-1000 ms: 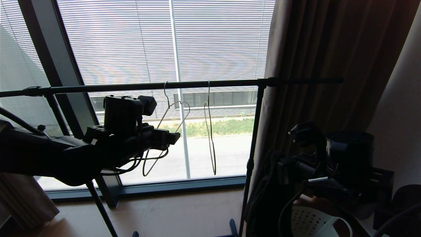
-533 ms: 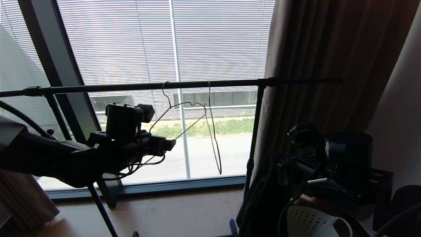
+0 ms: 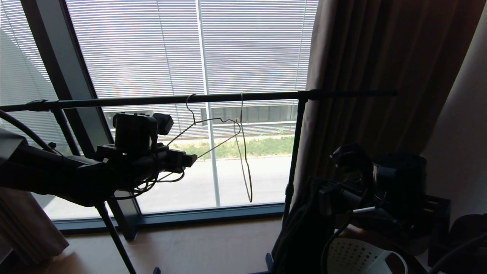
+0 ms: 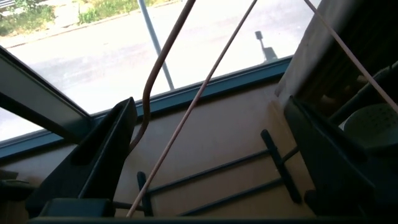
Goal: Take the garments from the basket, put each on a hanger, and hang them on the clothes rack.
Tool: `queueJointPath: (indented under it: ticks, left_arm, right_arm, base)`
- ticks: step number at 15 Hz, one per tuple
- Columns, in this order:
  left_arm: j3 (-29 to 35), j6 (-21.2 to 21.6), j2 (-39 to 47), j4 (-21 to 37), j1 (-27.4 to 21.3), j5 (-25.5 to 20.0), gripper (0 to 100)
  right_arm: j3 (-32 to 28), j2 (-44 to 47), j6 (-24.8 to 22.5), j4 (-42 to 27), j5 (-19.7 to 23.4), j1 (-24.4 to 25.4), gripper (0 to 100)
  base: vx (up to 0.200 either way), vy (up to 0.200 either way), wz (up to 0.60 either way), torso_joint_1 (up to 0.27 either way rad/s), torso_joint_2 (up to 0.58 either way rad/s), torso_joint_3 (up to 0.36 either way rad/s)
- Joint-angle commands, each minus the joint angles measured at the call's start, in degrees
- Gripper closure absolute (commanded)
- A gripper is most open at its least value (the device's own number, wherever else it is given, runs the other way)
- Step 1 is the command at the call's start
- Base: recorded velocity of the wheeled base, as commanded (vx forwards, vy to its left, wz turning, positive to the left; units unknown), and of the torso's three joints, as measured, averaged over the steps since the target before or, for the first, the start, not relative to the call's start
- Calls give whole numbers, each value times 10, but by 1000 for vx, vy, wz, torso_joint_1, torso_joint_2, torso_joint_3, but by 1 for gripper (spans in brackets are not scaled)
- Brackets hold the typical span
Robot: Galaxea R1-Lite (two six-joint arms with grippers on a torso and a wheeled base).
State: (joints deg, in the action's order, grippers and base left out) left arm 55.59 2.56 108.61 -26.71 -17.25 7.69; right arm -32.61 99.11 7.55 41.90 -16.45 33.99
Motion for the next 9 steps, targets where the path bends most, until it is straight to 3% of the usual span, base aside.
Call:
queueJointPath:
  ticks: [1, 5, 9]
  left_arm:
    - [-5, 12, -1, 0, 2, -10, 0]
    - [-15, 17, -12, 3, -19, -10, 0]
    - [-1, 25, -11, 5, -5, -11, 0]
  right_arm:
    - [0, 2, 0, 0, 0, 0, 100]
    - [0, 6, 0, 0, 0, 0, 100]
    - [0, 7, 0, 0, 0, 0, 100]
  base:
    - [0, 0, 0, 0, 0, 0]
    - [0, 0, 0, 0, 0, 0]
    - [0, 0, 0, 0, 0, 0]
